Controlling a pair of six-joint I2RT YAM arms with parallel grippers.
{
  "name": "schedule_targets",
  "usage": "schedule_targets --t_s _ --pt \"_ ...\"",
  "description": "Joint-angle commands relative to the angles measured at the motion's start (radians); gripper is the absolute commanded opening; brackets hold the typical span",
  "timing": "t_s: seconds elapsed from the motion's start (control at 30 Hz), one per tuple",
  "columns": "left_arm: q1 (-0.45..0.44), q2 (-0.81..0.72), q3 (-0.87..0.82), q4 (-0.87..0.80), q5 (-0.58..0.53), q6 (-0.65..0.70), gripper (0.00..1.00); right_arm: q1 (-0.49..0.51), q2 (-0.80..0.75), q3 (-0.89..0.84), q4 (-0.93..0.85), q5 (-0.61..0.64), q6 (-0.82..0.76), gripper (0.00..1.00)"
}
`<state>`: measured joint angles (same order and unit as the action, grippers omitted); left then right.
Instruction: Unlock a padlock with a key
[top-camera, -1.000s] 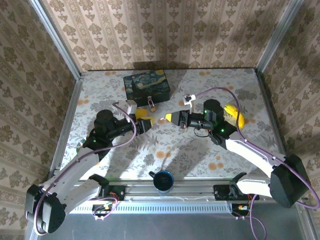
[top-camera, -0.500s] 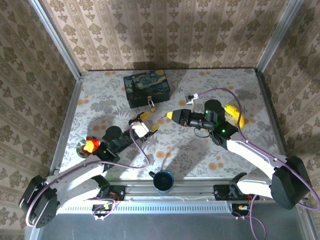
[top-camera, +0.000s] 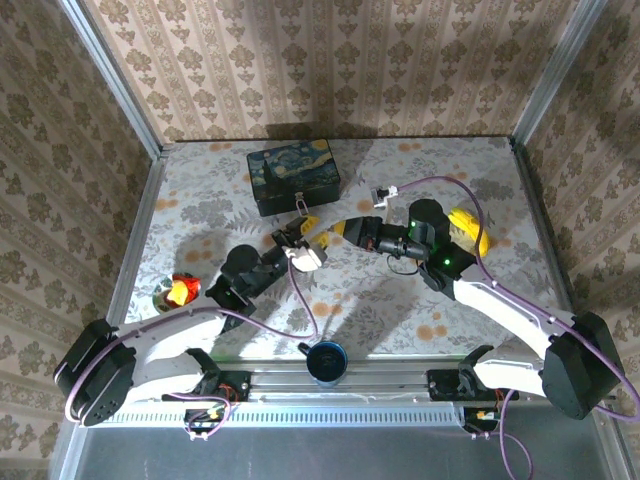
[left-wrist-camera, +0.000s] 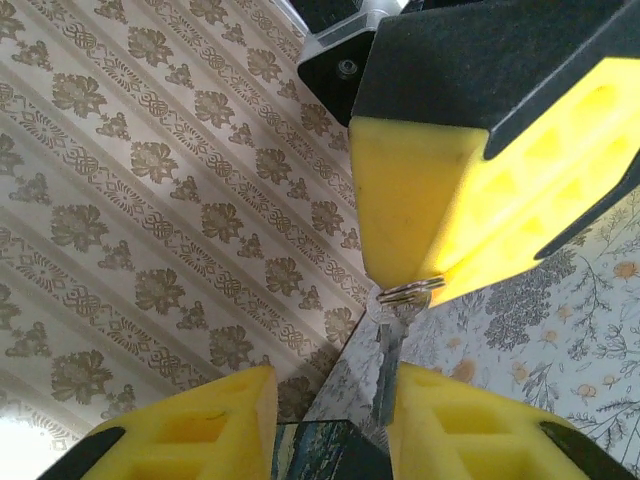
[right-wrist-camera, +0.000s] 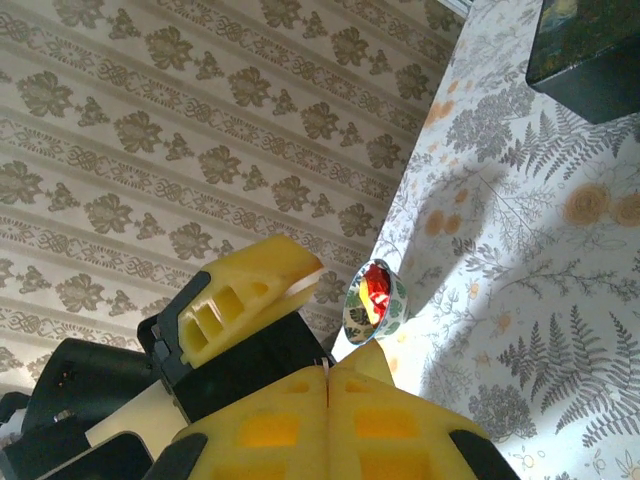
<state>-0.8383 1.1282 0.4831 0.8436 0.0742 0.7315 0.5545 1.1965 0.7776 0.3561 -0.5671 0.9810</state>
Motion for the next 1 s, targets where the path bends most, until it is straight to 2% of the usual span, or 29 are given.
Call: schedule_targets --t_s 0.0,0.2,0.33,0.5,0.8,0.97 --pt "-0.008 0.005 0.049 -0.005 0.006 0.031 0.33 0.008 -0.018 0.028 -0.015 0.018 0.013 0.0" --pt "-0.008 0.007 0.069 -0.063 0.028 0.031 0.23 0.007 -0.017 0.023 -0.016 0.019 0.013 0.0" --pt "-0.011 0.002 0.087 -0.106 0.043 0.031 0.11 0.008 -0.016 0.024 -0.023 0.022 0.009 0.0" --pt "-0.014 -0.005 0.104 -0.156 0.07 0.028 0.01 0.008 -0.011 0.026 -0.027 0.024 0.01 0.0" --pt "-0.013 -0.008 0.122 -0.19 0.085 -0.001 0.0 0.008 -0.005 0.034 -0.033 0.029 0.017 0.0" --pt "0.004 -0.035 0.148 -0.257 0.127 -0.106 0.0 0.008 -0.006 0.04 -0.046 0.038 0.018 0.0"
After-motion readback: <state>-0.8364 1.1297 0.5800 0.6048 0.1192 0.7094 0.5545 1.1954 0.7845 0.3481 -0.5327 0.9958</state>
